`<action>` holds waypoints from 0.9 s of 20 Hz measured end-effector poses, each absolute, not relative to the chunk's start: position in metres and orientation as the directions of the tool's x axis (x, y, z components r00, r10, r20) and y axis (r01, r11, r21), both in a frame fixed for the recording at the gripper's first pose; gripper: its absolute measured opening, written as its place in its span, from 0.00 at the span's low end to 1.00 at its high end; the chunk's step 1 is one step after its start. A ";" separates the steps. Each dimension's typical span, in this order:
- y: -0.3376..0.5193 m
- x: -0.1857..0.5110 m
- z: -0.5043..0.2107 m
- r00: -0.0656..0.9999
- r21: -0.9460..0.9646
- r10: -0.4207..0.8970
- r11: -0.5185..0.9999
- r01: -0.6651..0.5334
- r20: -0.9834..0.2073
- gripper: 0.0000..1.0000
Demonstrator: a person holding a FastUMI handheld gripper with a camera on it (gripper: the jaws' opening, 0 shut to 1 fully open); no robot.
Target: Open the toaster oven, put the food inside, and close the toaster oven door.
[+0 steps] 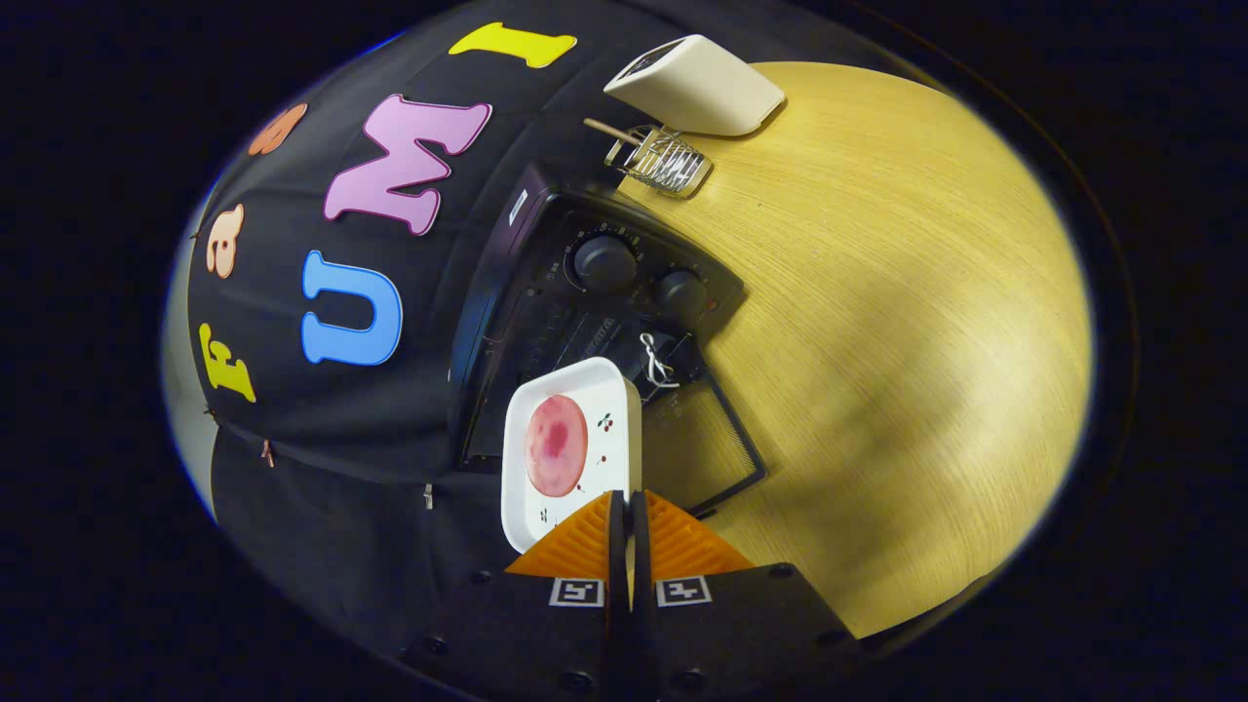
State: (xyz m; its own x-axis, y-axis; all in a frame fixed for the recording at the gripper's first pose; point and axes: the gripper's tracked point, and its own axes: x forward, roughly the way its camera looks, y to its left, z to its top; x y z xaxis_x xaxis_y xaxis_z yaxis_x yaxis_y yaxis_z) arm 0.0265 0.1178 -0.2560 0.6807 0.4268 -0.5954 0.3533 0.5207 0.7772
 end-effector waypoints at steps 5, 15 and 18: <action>0.137 0.073 -0.263 0.731 0.784 0.347 0.467 0.408 -0.587 0.05; 0.142 0.132 -0.274 0.810 0.803 0.147 0.316 0.506 -0.568 0.05; 0.142 0.141 -0.284 0.804 0.793 0.100 0.275 0.543 -0.586 0.05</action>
State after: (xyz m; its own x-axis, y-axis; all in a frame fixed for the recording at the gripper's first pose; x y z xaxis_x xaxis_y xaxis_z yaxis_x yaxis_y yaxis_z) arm 0.1409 0.1424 -0.2843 0.8043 0.1003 -0.5857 0.5434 0.2748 0.7933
